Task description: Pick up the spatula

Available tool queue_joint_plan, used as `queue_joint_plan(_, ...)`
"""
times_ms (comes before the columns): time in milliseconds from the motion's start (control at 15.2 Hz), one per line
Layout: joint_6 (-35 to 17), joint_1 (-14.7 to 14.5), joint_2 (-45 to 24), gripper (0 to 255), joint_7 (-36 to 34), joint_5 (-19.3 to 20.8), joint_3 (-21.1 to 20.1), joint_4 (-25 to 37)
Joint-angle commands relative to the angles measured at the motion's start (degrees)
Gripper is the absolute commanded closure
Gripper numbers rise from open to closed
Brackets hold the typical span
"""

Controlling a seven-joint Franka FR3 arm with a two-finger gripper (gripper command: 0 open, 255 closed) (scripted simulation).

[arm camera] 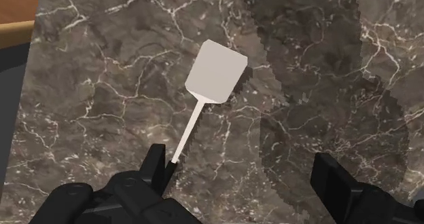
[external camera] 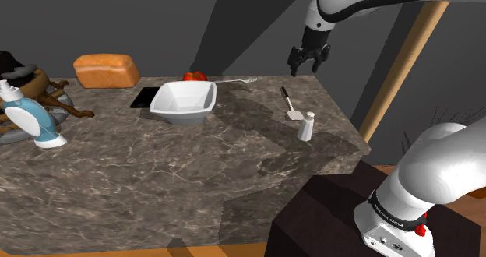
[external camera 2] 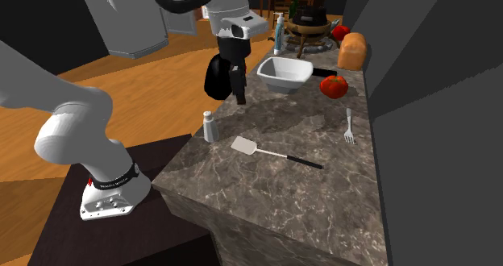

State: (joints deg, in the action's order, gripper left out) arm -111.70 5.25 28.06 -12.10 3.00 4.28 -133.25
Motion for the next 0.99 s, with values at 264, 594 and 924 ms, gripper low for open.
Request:
queue_joint_plan(264,-8.7,2.3,-10.7,0,-6.4,0.1,0.7,0.8)
queue_joint_plan(594,-14.8,4.0,-20.2,0,-11.1,-0.2,1.8,3.0)
queue_joint_plan(924,-19.5,4.9,-26.8,0,-13.7,-0.7,2.6,4.2)
